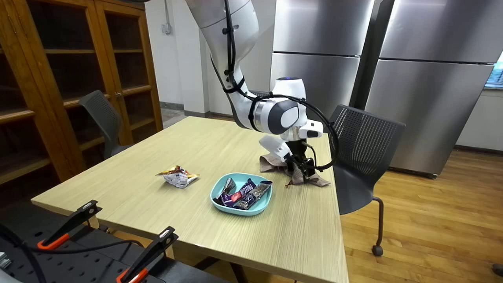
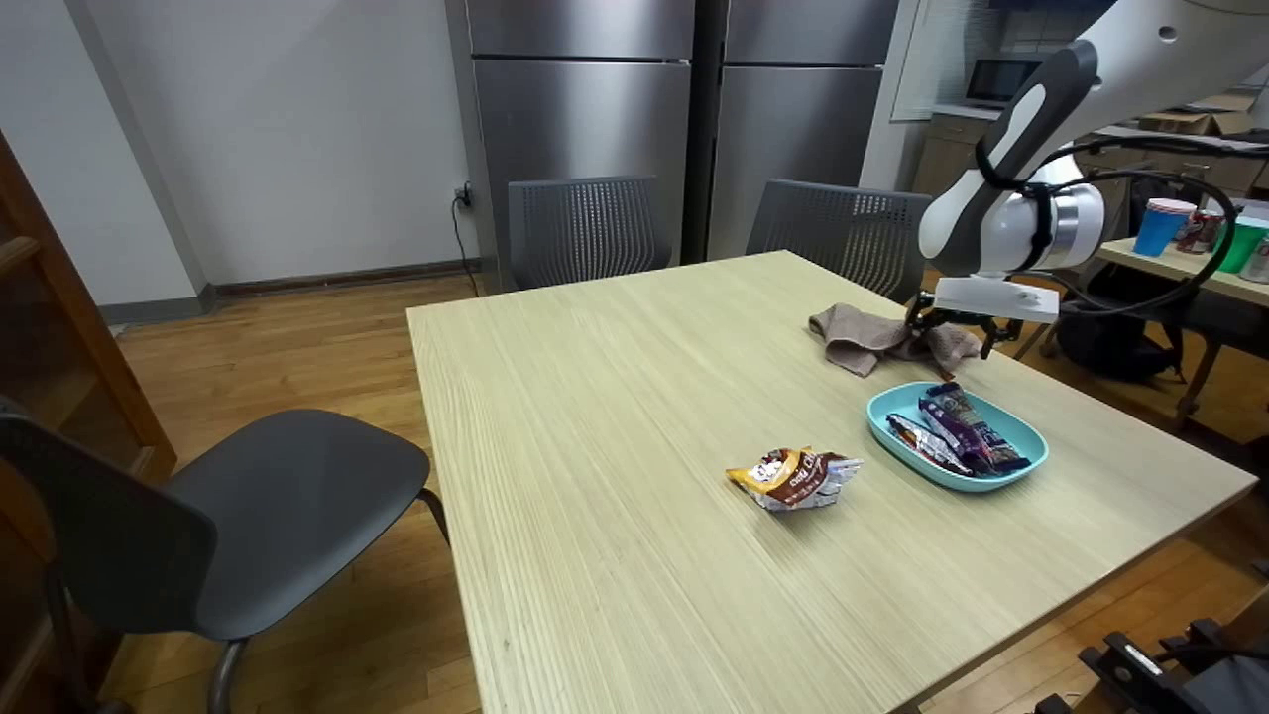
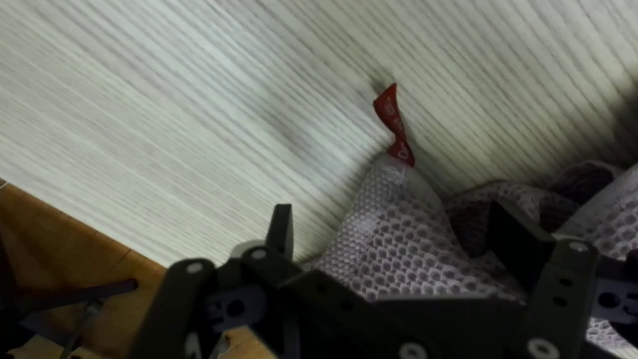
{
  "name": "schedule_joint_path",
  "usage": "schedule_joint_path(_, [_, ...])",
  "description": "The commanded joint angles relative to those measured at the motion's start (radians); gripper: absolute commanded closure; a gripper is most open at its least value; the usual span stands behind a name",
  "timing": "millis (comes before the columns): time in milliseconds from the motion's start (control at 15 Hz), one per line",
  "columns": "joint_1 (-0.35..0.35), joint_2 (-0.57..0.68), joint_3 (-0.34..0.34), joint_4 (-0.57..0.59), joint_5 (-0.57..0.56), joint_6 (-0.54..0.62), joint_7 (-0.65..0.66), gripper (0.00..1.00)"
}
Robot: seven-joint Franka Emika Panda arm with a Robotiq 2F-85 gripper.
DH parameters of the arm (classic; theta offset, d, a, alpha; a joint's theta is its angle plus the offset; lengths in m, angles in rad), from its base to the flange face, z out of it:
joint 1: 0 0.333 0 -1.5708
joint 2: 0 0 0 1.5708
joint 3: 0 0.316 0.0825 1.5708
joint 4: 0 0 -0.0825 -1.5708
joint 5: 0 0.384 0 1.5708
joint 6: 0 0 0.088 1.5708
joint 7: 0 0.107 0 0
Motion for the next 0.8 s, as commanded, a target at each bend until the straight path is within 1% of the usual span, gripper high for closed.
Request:
schedule_joint_path(0, [0.000, 0.011, -0.008, 0.031, -0.005, -0.032, 0.026, 0.00])
schedule_joint_path(67, [0.001, 0.009, -0.008, 0.028, -0.005, -0.030, 0.025, 0.00])
schedule_joint_path(133, [0.001, 0.009, -0.010, 0.027, -0.004, -0.027, 0.028, 0.19])
schedule_joint_path(333, [0.003, 0.011, -0.013, 0.029, -0.003, -0.029, 0.033, 0.42])
schedule_joint_path(400, [0.004, 0.012, -0.015, 0.029, -0.004, -0.029, 0.035, 0.51])
schedule_joint_path(467, [0.004, 0.012, -0.015, 0.029, -0.004, -0.029, 0.037, 0.58])
schedule_joint_path(533, [0.005, 0.012, -0.016, 0.028, -0.004, -0.029, 0.038, 0.67])
schedule_joint_path(667, [0.006, 0.014, -0.018, 0.030, -0.004, -0.030, 0.042, 0.80])
schedule_joint_path(733, [0.006, 0.014, -0.019, 0.030, -0.004, -0.030, 0.043, 0.89])
